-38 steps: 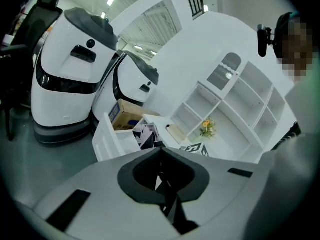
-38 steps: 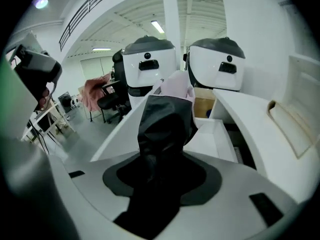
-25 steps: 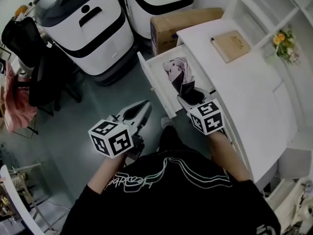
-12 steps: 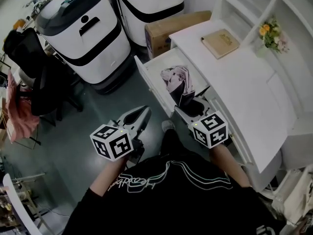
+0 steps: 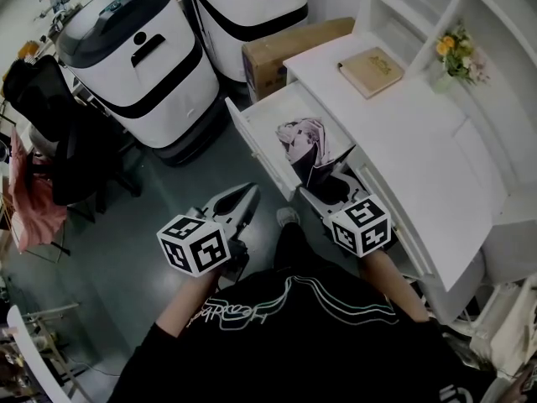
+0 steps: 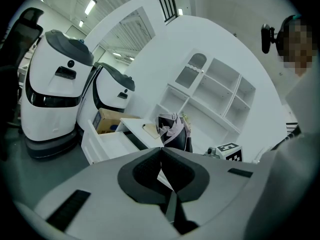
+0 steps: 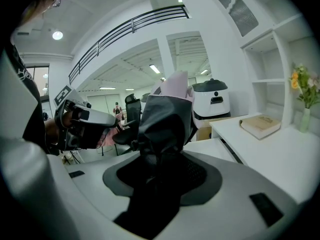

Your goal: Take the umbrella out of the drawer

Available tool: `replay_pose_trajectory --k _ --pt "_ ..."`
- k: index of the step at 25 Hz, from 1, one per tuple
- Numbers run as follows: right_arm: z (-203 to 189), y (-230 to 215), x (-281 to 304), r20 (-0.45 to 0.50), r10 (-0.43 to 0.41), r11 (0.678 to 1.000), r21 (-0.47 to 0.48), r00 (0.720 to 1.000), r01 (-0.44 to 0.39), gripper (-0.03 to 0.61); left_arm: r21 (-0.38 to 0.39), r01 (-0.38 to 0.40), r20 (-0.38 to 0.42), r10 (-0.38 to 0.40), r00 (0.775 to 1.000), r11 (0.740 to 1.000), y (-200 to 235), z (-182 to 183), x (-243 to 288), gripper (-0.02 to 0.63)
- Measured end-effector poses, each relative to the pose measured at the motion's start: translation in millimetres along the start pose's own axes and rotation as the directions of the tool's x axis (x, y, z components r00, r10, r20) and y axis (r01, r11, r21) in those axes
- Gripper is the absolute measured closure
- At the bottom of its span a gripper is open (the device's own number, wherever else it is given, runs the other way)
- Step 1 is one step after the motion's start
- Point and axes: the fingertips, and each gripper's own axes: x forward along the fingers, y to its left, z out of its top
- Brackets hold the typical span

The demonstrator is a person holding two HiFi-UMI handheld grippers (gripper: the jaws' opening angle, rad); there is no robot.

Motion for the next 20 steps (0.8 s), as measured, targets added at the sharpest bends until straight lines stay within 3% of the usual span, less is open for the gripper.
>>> replay_pose_trajectory --k 20 --pt "-2.8 -6.2 -5.5 -0.013 -0.022 1.0 0.007 1.0 0.022 0.371 -0.008 0.023 -0.02 -0.023 1.0 1.0 -3.2 -2.7 10.5 0.594"
